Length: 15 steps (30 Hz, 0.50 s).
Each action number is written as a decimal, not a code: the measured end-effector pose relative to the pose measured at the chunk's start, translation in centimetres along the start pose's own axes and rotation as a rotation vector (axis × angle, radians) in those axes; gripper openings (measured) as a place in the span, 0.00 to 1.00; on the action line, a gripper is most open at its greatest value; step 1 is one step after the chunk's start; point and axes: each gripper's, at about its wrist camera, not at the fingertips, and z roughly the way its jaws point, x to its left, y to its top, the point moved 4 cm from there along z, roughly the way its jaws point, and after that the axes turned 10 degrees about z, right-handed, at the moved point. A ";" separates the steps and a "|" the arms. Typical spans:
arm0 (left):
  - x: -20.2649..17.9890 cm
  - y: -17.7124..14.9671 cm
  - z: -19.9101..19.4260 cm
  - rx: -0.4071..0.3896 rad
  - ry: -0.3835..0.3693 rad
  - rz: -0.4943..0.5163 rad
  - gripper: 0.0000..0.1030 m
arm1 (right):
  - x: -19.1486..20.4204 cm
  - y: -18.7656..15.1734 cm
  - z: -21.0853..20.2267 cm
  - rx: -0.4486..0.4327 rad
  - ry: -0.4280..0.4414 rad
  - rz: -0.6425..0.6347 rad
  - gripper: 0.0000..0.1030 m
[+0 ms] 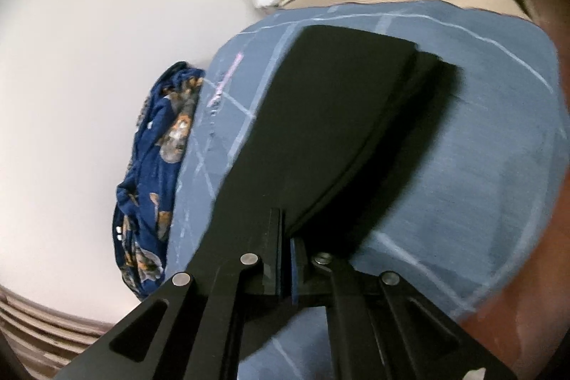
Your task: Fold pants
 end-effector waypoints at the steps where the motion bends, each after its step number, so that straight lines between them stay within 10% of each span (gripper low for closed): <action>1: 0.0 -0.1 -0.1 0.002 -0.002 0.001 0.59 | -0.8 0.1 -0.3 -0.004 -0.002 0.017 0.03; 15: 0.7 -0.6 -0.5 0.024 -0.062 0.036 0.59 | -1.6 0.6 -0.8 -0.009 0.029 0.044 0.10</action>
